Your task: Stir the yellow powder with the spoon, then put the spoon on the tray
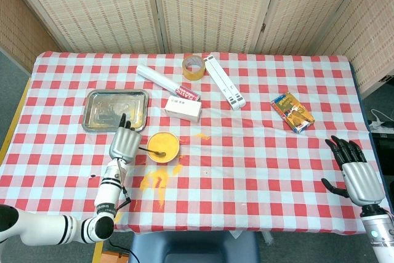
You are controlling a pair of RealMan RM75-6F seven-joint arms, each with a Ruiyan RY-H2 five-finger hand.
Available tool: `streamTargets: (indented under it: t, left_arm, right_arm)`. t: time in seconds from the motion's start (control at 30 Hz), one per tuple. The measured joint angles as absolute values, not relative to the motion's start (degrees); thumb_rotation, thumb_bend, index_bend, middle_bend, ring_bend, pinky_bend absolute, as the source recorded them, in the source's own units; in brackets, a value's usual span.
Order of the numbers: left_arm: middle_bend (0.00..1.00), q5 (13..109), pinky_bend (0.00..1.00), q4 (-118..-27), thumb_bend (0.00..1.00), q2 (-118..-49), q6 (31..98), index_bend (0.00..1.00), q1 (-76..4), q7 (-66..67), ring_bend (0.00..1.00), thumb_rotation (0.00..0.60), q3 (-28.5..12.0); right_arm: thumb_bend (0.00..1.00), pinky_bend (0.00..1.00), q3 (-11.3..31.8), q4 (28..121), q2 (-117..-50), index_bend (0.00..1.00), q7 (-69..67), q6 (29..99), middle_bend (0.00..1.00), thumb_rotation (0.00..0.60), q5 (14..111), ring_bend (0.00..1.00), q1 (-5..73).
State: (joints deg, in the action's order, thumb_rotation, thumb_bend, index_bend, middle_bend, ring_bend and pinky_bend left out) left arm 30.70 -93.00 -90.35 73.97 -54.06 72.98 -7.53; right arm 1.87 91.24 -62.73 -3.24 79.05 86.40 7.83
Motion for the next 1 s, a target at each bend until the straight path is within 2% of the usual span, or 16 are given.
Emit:
streamTargets:
  t: [0.37, 0.8, 1.0]
  left_arm:
    - [0.41, 29.0, 0.0, -89.0, 0.74, -91.1, 73.0, 0.87, -54.7, 70.9, 0.17, 0.6, -9.4]
    - [0.41, 29.2, 0.0, -94.8, 0.74, -87.8, 74.3, 0.87, -54.4, 69.5, 0.17, 0.6, -10.2]
    - [0.42, 22.6, 0.0, -97.7, 0.74, -86.5, 73.6, 0.87, -55.3, 71.4, 0.17, 0.6, -11.2]
  right_arm:
    - [0.18, 0.0, 2.0, 91.3, -62.7, 0.0, -3.3, 79.3, 0.0, 0.6, 86.4, 0.0, 7.7]
    - [0.18, 0.0, 1.8, 91.6, -62.4, 0.0, -3.5, 80.0, 0.0, 0.6, 87.0, 0.0, 7.4]
    - [0.18, 0.0, 1.6, 91.7, -62.2, 0.0, -3.8, 80.2, 0.0, 0.6, 87.6, 0.0, 7.3]
